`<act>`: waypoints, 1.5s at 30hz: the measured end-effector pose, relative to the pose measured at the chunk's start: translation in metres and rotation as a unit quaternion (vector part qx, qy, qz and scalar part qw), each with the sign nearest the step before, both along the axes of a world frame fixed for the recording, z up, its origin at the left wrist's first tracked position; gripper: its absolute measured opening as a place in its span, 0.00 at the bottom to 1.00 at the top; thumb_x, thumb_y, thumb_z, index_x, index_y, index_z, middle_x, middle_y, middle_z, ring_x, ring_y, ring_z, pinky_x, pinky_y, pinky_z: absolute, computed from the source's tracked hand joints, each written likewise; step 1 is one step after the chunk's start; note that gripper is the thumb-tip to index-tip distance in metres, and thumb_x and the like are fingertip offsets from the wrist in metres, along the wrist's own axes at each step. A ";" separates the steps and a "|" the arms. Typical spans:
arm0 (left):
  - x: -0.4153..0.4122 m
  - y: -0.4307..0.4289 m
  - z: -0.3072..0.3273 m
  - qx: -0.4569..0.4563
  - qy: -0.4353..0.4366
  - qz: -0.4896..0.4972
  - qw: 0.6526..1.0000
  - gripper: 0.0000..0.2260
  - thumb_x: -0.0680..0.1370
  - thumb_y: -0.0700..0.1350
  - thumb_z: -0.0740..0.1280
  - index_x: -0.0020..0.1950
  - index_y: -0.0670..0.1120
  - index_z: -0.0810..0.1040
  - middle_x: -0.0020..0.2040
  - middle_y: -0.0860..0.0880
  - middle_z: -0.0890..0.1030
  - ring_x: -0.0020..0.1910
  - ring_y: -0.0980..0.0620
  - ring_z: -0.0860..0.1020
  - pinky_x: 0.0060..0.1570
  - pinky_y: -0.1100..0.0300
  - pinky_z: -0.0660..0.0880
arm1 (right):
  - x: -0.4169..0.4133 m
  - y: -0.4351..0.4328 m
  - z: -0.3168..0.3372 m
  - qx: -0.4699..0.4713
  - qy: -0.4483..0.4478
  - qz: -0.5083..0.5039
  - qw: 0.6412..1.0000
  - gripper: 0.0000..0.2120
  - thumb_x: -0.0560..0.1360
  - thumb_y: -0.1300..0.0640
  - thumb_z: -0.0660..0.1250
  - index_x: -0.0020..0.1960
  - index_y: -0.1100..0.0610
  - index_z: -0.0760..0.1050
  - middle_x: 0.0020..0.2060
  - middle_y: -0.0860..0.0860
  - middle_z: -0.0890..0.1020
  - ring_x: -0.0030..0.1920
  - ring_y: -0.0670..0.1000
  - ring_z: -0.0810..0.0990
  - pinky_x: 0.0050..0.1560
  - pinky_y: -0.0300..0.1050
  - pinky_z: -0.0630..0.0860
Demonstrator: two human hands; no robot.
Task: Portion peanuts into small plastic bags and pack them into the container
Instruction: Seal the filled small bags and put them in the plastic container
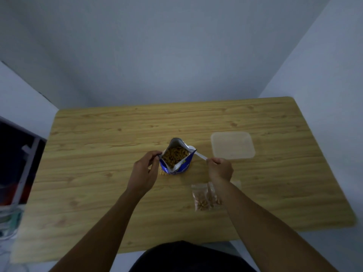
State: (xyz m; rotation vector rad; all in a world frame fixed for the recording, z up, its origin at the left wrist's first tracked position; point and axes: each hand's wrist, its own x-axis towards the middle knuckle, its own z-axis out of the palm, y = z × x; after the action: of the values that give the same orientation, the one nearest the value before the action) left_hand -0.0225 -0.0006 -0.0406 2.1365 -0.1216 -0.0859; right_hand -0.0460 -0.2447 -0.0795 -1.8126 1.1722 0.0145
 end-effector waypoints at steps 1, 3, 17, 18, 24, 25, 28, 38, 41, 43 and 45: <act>0.000 0.000 0.000 0.001 -0.002 -0.001 1.000 0.09 0.82 0.40 0.62 0.59 0.46 0.80 0.47 0.55 0.83 0.46 0.69 0.79 0.45 0.76 0.71 | 0.000 0.000 -0.002 -0.013 0.023 0.023 0.999 0.10 0.76 0.51 0.72 0.53 0.55 0.86 0.46 0.53 0.86 0.42 0.52 0.79 0.45 0.41 0.73; 0.001 0.002 0.000 0.003 -0.004 -0.008 1.000 0.09 0.82 0.40 0.62 0.59 0.47 0.80 0.47 0.55 0.83 0.47 0.69 0.79 0.45 0.76 0.71 | 0.000 0.000 -0.006 -0.047 0.069 0.081 0.993 0.12 0.77 0.47 0.69 0.53 0.52 0.86 0.47 0.52 0.87 0.43 0.53 0.81 0.47 0.43 0.76; 0.004 0.010 -0.003 -0.010 0.001 -0.052 0.999 0.12 0.78 0.40 0.69 0.61 0.51 0.78 0.53 0.58 0.82 0.56 0.63 0.80 0.53 0.64 0.78 | -0.005 0.001 0.014 -0.161 -0.047 0.263 0.950 0.07 0.75 0.55 0.68 0.51 0.54 0.81 0.43 0.50 0.83 0.44 0.52 0.81 0.41 0.46 0.77; 0.005 0.011 -0.003 -0.005 -0.007 -0.064 0.998 0.13 0.77 0.40 0.70 0.61 0.49 0.78 0.54 0.57 0.82 0.56 0.64 0.80 0.55 0.65 0.78 | -0.003 0.001 0.018 -0.133 -0.097 0.288 0.943 0.10 0.75 0.55 0.70 0.56 0.53 0.81 0.46 0.49 0.83 0.45 0.49 0.81 0.44 0.45 0.79; 0.017 0.019 0.001 0.026 -0.030 -0.107 0.993 0.14 0.73 0.40 0.75 0.58 0.45 0.82 0.51 0.54 0.84 0.53 0.61 0.82 0.57 0.64 0.77 | 0.021 -0.002 0.042 -0.206 -0.179 0.514 0.813 0.21 0.74 0.59 0.70 0.67 0.54 0.77 0.58 0.50 0.80 0.60 0.52 0.76 0.55 0.48 0.76; 0.019 0.019 0.002 0.026 -0.036 -0.109 0.993 0.11 0.73 0.39 0.75 0.55 0.45 0.83 0.49 0.54 0.85 0.51 0.61 0.82 0.56 0.64 0.78 | 0.025 0.000 0.045 -0.219 -0.166 0.523 0.807 0.20 0.74 0.61 0.70 0.66 0.54 0.78 0.56 0.51 0.81 0.60 0.53 0.76 0.55 0.50 0.76; 0.025 0.018 0.006 0.030 -0.050 -0.117 0.991 0.06 0.72 0.37 0.75 0.48 0.44 0.85 0.44 0.55 0.86 0.45 0.63 0.83 0.48 0.63 0.79 | 0.034 0.001 0.049 -0.243 -0.144 0.533 0.797 0.13 0.74 0.64 0.69 0.58 0.57 0.82 0.49 0.53 0.82 0.55 0.56 0.76 0.50 0.50 0.74; 0.020 0.012 -0.002 0.044 -0.049 0.008 0.998 0.02 0.73 0.38 0.75 0.41 0.43 0.83 0.30 0.53 0.80 0.30 0.56 0.76 0.30 0.68 0.67 | 0.036 -0.014 0.037 -0.182 -0.141 0.432 0.872 0.08 0.69 0.66 0.72 0.35 0.55 0.80 0.35 0.50 0.82 0.39 0.53 0.80 0.39 0.54 0.79; 0.022 0.011 -0.005 0.041 -0.033 0.017 0.998 0.03 0.74 0.39 0.74 0.41 0.45 0.83 0.31 0.51 0.81 0.31 0.52 0.76 0.30 0.65 0.68 | 0.039 -0.015 0.039 -0.175 -0.130 0.432 0.875 0.11 0.70 0.66 0.72 0.34 0.53 0.78 0.34 0.50 0.83 0.38 0.51 0.80 0.39 0.53 0.79; 0.022 0.014 -0.005 0.041 -0.020 0.008 0.999 0.03 0.74 0.39 0.74 0.41 0.45 0.82 0.29 0.53 0.79 0.29 0.57 0.75 0.29 0.69 0.66 | 0.041 -0.017 0.042 -0.168 -0.119 0.458 0.865 0.13 0.70 0.65 0.73 0.33 0.50 0.77 0.35 0.50 0.83 0.39 0.50 0.77 0.41 0.52 0.78; 0.021 0.017 -0.005 0.045 -0.012 -0.002 0.999 0.03 0.74 0.40 0.74 0.41 0.44 0.82 0.30 0.54 0.80 0.29 0.62 0.75 0.30 0.72 0.67 | 0.041 -0.015 0.046 -0.165 -0.104 0.485 0.852 0.11 0.71 0.61 0.74 0.36 0.48 0.77 0.38 0.48 0.82 0.44 0.47 0.72 0.45 0.49 0.74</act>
State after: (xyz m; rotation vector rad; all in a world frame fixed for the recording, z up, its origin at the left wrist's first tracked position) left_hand -0.0014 0.0162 -0.0460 2.2282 -0.1393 -0.0687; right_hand -0.0048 -0.2600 -0.0334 -2.4663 0.0022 0.2051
